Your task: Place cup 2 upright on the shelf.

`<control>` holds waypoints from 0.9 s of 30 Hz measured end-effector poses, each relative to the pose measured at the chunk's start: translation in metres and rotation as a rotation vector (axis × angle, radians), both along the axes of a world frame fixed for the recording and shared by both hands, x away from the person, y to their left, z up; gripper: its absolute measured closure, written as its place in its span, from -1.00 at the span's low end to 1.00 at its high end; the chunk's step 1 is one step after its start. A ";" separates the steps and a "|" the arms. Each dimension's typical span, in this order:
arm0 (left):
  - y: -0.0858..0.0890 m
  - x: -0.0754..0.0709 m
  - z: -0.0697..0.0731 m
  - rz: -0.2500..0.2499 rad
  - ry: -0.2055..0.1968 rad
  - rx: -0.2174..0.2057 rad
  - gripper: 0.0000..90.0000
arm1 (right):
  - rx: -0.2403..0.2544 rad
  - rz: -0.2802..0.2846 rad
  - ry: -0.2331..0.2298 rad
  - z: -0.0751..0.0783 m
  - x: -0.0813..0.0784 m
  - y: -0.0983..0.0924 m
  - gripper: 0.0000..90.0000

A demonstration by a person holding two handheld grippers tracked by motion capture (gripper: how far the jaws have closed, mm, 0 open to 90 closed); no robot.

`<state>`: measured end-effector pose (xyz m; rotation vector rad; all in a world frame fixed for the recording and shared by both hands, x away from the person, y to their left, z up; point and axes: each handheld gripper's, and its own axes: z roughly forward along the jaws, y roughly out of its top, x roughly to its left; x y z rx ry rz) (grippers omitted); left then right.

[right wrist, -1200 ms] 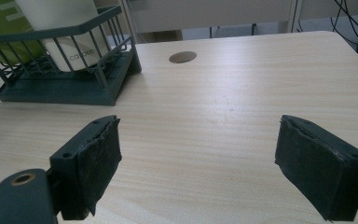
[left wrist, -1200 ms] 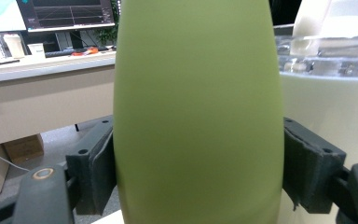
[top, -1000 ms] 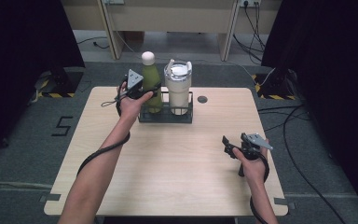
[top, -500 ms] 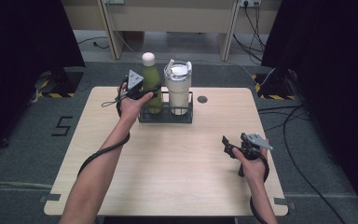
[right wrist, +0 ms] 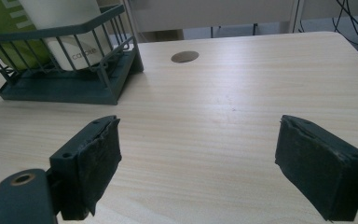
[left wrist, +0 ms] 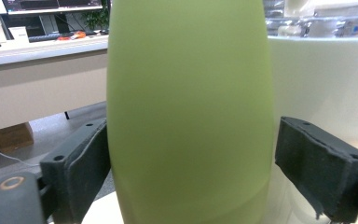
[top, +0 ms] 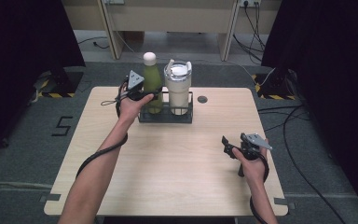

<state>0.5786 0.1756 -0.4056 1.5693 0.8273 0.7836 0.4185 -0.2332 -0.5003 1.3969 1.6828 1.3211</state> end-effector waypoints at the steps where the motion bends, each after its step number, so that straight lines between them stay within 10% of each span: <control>1: 0.001 0.000 0.000 0.003 -0.001 0.000 -0.78 | 0.000 0.000 0.000 0.000 0.000 0.000 -0.68; 27: 0.013 -0.016 0.010 0.001 -0.037 0.057 -0.83 | 0.000 0.000 0.007 0.000 0.000 0.002 -0.68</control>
